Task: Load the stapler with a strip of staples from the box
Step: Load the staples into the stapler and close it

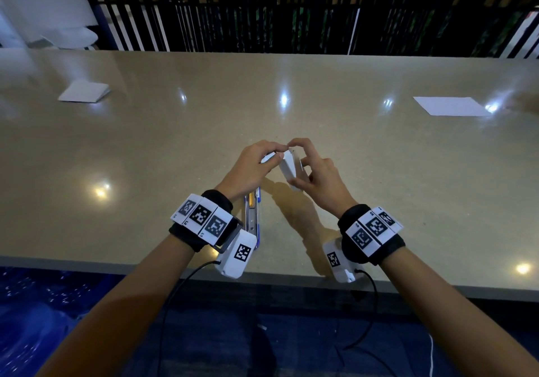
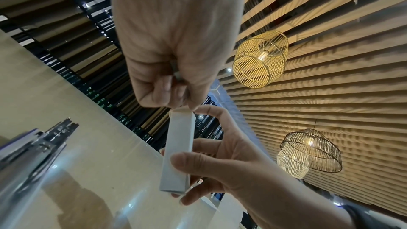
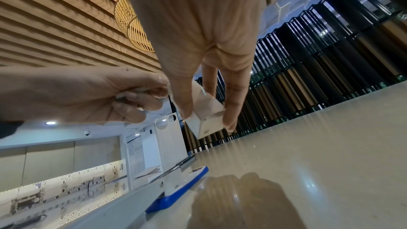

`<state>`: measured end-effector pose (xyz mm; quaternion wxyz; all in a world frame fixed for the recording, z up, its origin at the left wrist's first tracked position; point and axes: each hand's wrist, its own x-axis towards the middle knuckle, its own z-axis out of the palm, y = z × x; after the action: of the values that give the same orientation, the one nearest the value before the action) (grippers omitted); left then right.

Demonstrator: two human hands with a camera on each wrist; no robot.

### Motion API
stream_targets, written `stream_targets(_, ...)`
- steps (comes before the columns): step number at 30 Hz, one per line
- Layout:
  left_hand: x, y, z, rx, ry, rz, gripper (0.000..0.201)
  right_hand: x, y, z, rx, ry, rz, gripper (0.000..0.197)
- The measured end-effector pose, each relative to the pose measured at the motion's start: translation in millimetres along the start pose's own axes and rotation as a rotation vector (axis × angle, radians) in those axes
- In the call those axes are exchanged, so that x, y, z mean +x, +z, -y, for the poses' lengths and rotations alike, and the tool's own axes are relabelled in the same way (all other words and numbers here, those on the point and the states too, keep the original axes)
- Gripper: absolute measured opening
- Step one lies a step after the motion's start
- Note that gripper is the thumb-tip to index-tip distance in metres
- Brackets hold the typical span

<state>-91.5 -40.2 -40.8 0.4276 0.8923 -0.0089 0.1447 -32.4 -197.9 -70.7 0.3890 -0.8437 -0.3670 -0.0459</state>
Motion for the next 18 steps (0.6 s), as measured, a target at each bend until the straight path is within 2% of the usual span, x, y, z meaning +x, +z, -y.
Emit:
stream_targets(5, 2.8, -2.3, 3.2, -0.021, 0.03, -0.06, 0.031, 2.6, -2.1, 3.2, 0.028, -0.018, 0.008, 0.058)
stream_targets(11, 0.4, 3.0, 6.0, -0.159, 0.008, -0.091, 0.023, 3.3, 0.5, 3.3, 0.036, -0.027, 0.015, 0.056)
stream_targets(18, -2.0, -5.1, 8.4, -0.056, 0.047, -0.06, 0.031, 1.5, -2.3, 6.3, 0.008, 0.013, -0.029, 0.05)
